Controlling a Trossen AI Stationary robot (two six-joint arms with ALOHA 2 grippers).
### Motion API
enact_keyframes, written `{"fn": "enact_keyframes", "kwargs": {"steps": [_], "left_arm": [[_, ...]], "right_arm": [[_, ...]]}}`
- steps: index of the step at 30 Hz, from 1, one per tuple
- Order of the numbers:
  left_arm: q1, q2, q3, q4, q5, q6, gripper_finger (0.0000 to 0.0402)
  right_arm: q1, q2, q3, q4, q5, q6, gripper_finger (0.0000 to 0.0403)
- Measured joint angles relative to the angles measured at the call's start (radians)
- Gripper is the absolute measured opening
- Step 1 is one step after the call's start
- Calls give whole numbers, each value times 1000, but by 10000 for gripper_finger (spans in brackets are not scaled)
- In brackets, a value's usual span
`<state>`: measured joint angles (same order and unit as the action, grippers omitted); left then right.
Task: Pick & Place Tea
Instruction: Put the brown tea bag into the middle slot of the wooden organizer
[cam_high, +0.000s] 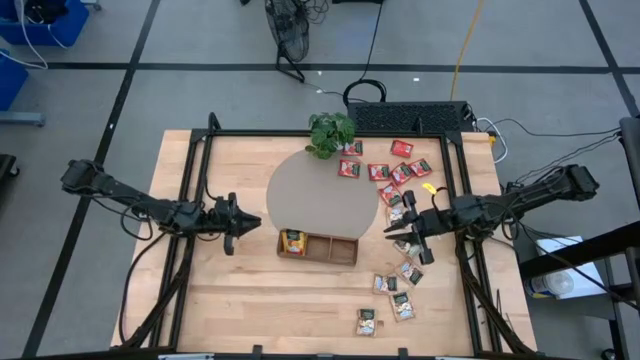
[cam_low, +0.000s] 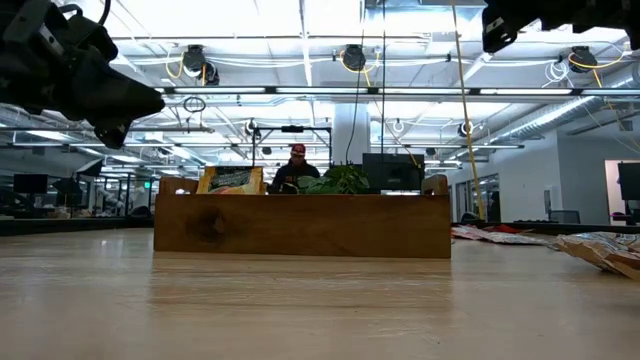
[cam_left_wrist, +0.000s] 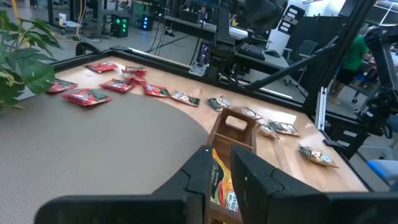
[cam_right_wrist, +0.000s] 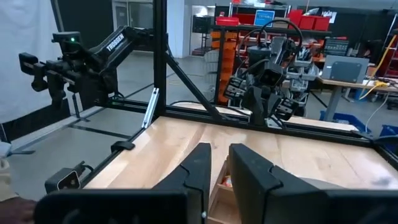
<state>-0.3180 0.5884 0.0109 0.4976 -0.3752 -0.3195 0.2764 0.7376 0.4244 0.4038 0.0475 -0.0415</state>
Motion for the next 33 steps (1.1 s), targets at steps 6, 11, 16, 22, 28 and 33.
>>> {"fn": "enact_keyframes", "kwargs": {"steps": [6, 11, 16, 22, 28, 33], "left_arm": [[0, 0, 0, 0, 0, 0, 62], [0, 0, 0, 0, 0, 1, 63], [0, 0, 0, 0, 0, 1, 63], [0, 0, 0, 0, 0, 1, 63], [0, 0, 0, 0, 0, 1, 63], [0, 0, 0, 0, 0, 1, 63]], "right_arm": [[0, 0, 0, 0, 4, -56, 45], [0, 10, 0, 0, 4, -52, 45], [0, 41, 0, -1, 4, -23, 45], [0, 87, 0, 3, 3, 4, 45], [0, 129, 0, 3, 3, 45, 45], [0, 153, 0, 9, 3, 43, 45]]}}
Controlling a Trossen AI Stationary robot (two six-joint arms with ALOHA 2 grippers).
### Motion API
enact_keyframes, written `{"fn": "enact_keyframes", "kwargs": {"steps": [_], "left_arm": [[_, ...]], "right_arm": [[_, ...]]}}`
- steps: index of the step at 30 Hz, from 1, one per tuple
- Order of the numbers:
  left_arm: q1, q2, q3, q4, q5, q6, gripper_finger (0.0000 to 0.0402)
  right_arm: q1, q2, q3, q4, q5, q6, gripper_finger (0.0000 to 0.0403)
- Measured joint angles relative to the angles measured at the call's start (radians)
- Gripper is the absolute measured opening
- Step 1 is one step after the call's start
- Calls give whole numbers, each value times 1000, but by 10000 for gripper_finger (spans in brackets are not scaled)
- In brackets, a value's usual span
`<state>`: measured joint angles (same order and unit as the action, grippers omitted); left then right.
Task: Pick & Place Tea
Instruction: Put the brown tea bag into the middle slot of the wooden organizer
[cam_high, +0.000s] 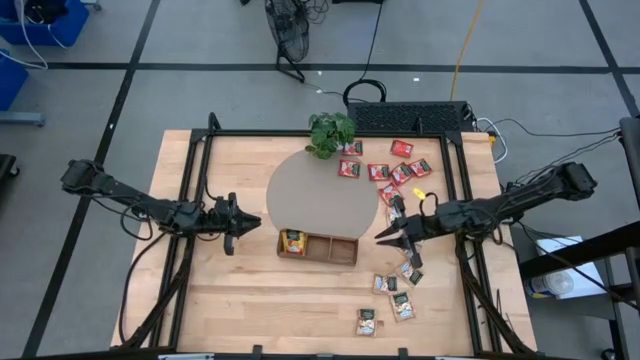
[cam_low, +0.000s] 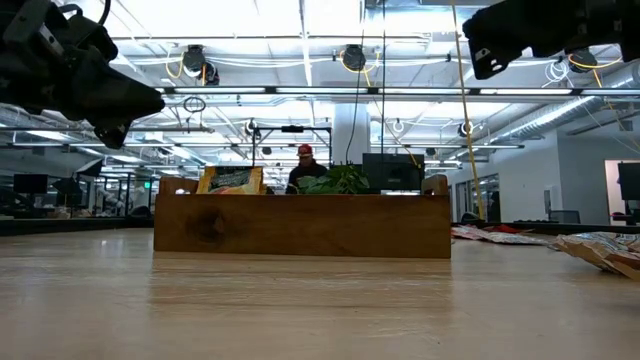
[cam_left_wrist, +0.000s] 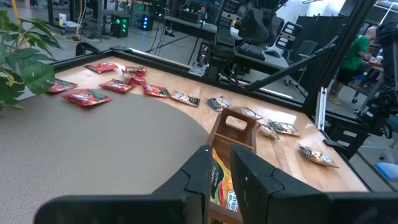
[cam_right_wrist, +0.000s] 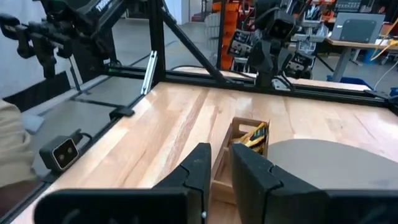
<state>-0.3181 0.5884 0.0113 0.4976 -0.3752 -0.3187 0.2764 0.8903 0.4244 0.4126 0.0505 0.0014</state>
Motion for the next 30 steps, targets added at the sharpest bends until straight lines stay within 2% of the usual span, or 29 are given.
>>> {"fn": "enact_keyframes", "kwargs": {"steps": [11, 18, 30], "left_arm": [[0, 0, 0, 0, 0, 0, 63], [0, 0, 0, 0, 0, 0, 63], [0, 0, 0, 0, 0, 0, 63]], "right_arm": [[0, 88, 0, 166, 0, 39, 45], [0, 163, 0, 292, 0, -43, 45], [0, 188, 0, 300, 3, -96, 45]]}}
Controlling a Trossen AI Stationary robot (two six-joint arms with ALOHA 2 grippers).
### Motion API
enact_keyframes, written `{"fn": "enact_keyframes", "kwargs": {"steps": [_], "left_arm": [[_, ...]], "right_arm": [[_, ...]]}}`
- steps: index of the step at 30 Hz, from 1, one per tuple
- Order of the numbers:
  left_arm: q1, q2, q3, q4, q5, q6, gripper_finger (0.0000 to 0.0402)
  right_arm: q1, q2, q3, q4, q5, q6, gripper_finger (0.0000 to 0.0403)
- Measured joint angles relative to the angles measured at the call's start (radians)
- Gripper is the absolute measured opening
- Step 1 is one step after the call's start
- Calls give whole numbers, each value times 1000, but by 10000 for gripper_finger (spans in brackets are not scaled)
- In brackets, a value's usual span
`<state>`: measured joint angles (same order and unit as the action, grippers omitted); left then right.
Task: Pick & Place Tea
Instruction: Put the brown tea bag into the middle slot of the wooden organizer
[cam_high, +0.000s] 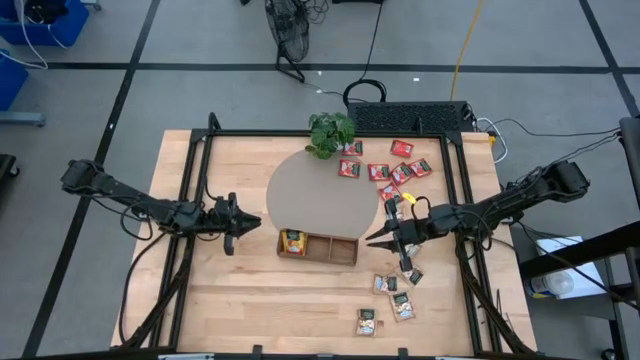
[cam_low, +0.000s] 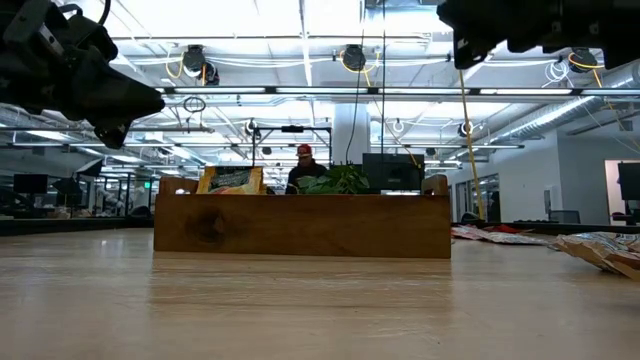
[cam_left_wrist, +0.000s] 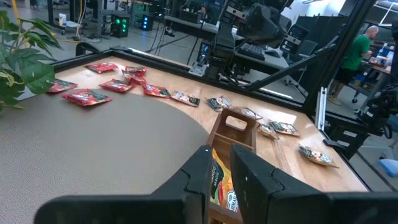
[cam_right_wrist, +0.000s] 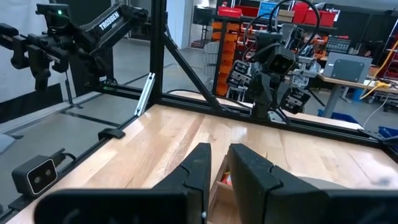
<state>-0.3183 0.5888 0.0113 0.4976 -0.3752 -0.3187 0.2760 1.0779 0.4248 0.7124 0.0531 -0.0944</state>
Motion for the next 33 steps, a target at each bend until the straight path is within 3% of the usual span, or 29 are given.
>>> {"fn": "enact_keyframes", "kwargs": {"steps": [7, 10, 13, 15, 16, 19, 22, 27, 33], "left_arm": [[0, 0, 0, 0, 0, 0, 63], [0, 0, 0, 0, 0, 0, 63], [0, 0, 0, 0, 0, 0, 63], [0, 0, 0, 0, 0, 0, 63], [0, 0, 0, 0, 0, 0, 63], [0, 0, 0, 0, 0, 0, 63], [0, 0, 1, 0, 0, 0, 63], [0, 0, 1, 0, 0, 0, 63], [0, 0, 1, 0, 0, 0, 63]], "right_arm": [[-1, 0, 0, 2, 19, -11, 45], [8, 0, 14, -60, 198, 19, 51], [32, -3, 107, -442, 463, 50, 81], [37, 8, 205, -762, 591, 197, 110], [29, 14, 257, -910, 606, 303, 125], [-7, 19, 356, -1252, 471, 644, 168], [-33, 19, 368, -1411, 255, 901, 205], [-17, 16, 301, -1507, 107, 1193, 234], [14, 16, 183, -1525, -7, 1460, 228]]}}
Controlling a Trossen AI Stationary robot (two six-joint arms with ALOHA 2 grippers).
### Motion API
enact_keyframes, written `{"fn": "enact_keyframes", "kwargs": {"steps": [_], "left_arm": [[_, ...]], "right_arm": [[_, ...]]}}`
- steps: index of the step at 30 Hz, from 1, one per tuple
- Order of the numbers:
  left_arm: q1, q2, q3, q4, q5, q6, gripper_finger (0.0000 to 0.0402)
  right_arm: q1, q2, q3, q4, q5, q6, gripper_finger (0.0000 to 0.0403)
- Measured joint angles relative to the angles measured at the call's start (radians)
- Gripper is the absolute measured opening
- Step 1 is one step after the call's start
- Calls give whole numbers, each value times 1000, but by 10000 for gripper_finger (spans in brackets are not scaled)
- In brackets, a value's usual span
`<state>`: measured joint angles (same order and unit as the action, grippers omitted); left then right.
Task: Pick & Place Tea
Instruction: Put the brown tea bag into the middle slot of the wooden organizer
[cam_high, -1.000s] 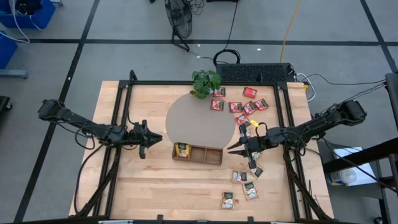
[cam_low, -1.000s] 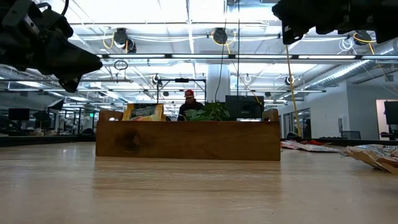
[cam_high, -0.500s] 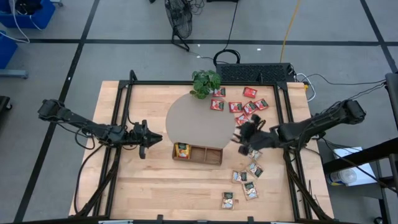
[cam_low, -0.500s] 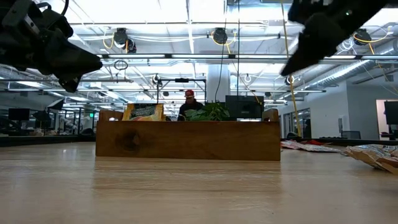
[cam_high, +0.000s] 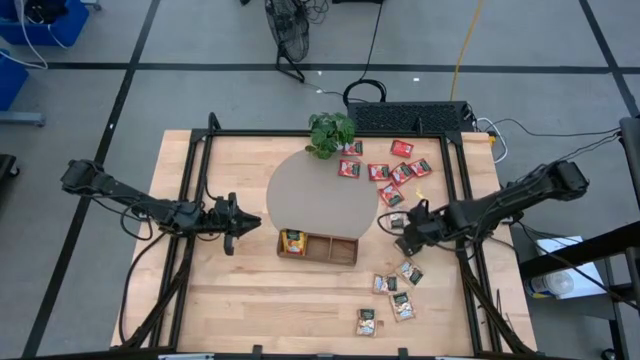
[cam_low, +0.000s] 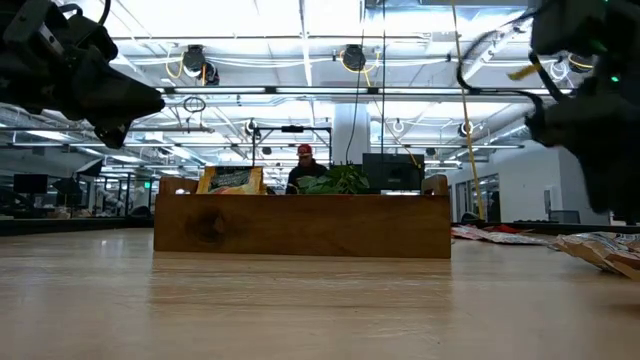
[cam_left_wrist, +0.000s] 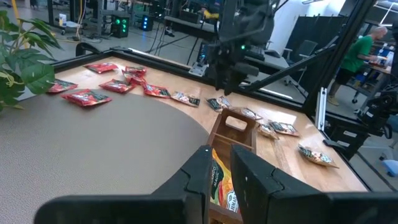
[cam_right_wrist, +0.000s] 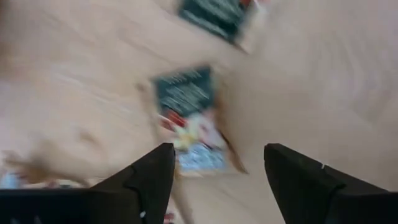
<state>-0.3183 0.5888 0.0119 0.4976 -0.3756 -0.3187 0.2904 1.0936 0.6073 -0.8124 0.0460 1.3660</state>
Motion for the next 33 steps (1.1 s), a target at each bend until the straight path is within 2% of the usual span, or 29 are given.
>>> {"fn": "enact_keyframes", "kwargs": {"steps": [4, 13, 21, 26, 31, 33], "left_arm": [[0, 0, 0, 0, 0, 0, 63], [0, 0, 0, 0, 0, 0, 63], [0, 0, 0, 0, 0, 0, 63], [0, 0, 0, 0, 0, 0, 63], [0, 0, 0, 0, 0, 0, 63], [0, 0, 0, 0, 0, 0, 63]], "right_arm": [[17, 0, -54, 30, -25, 64, 224], [22, -3, -146, 231, -25, 65, 223], [22, -3, -167, 247, -27, 26, 201], [22, -2, -168, 248, -27, -6, 145], [22, -1, -170, 272, -21, -67, 39], [22, 0, -171, 300, -3, -93, 12]]}}
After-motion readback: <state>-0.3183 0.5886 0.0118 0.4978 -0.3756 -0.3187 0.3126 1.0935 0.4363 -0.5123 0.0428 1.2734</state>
